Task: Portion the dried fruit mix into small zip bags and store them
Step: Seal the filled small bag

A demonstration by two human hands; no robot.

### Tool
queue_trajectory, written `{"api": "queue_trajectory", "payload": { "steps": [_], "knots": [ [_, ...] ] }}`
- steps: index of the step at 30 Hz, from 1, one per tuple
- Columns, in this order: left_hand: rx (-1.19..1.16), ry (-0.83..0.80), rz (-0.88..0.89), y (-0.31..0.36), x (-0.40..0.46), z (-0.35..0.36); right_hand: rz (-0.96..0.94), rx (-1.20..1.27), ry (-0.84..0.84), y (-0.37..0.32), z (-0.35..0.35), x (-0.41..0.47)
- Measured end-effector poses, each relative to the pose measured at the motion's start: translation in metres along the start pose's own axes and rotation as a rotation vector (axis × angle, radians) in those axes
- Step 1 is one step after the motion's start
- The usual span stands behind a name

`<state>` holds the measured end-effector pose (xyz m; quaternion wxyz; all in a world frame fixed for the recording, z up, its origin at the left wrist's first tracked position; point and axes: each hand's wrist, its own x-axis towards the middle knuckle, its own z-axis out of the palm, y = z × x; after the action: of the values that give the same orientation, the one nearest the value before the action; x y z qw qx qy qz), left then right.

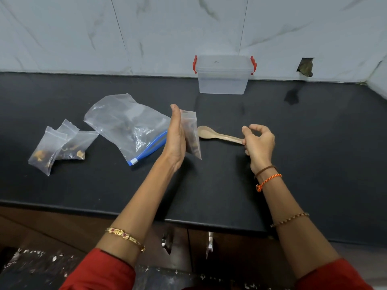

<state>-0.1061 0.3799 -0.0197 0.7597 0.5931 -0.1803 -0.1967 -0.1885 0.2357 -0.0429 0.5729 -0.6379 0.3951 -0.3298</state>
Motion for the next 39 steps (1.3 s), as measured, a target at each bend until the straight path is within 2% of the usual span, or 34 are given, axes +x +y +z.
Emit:
{"api": "queue_trajectory", "payload": {
  "steps": [1,3,5,7,11,15,22,26,31,39],
  "knots": [
    [-0.002,0.010,0.013,-0.002,0.000,0.002,-0.046,0.046,-0.065,-0.004,-0.001,-0.005],
    [0.033,-0.001,0.028,-0.004,0.000,0.007,-0.160,0.071,-0.316,-0.014,-0.001,-0.019],
    [0.046,-0.005,-0.053,-0.006,-0.001,0.010,-0.237,0.048,-0.552,-0.018,0.002,-0.029],
    [0.032,-0.023,-0.121,-0.006,-0.004,0.010,-0.281,0.016,-0.629,-0.014,0.006,-0.033],
    [0.123,0.033,-0.139,-0.018,-0.007,0.011,-0.263,0.075,-0.583,-0.001,0.007,-0.028],
    [0.203,0.132,-0.009,-0.025,-0.007,0.007,-0.175,0.107,-0.599,0.002,0.006,-0.022],
    [0.297,0.191,0.071,-0.025,-0.001,0.001,-0.111,0.127,-0.596,-0.001,0.010,-0.021],
    [0.311,0.155,0.110,-0.029,-0.003,0.000,-0.157,0.171,-0.602,-0.001,0.011,-0.019],
    [0.280,0.127,0.123,-0.029,-0.001,-0.003,-0.210,0.097,-0.628,-0.007,0.013,-0.009],
    [0.231,0.075,0.180,-0.035,-0.001,-0.002,-0.297,0.189,-0.630,-0.004,0.012,-0.012]
  ]
}}
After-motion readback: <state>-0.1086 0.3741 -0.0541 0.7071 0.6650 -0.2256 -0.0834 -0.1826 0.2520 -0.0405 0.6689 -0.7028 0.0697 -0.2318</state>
